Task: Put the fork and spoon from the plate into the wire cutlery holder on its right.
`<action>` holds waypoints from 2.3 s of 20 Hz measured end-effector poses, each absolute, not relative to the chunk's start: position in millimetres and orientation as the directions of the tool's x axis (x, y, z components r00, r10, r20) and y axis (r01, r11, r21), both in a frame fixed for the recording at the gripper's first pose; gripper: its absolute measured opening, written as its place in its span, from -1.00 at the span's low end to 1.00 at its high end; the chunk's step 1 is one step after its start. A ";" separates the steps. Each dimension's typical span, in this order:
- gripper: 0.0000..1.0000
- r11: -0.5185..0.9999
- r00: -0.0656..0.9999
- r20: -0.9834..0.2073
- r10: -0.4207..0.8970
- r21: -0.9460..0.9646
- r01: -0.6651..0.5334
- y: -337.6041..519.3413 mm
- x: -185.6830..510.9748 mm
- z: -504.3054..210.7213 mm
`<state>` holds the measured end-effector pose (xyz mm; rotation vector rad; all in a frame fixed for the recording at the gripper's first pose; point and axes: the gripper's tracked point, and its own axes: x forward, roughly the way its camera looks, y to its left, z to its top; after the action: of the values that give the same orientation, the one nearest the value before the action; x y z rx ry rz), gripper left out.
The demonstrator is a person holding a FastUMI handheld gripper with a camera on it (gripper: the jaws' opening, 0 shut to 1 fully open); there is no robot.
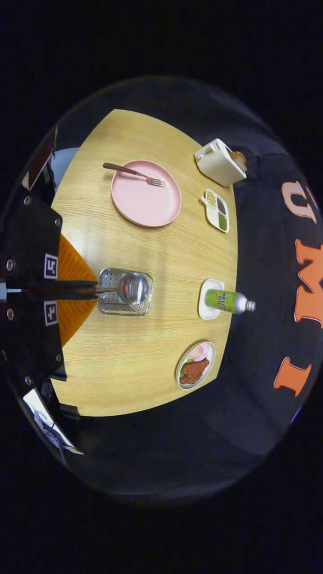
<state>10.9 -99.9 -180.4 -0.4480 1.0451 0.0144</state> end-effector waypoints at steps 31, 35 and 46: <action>-0.78 0.874 0.179 -0.949 -0.260 -0.310 -0.374 -96.4 50.4 -230.4; -0.46 0.877 0.290 -0.929 -0.230 -0.327 -0.351 -85.8 66.9 -214.1; 1.00 0.933 0.603 -0.798 -0.018 -0.231 -0.277 1.8 76.7 -167.0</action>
<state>76.7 1.8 -167.0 -0.3502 0.9160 0.1532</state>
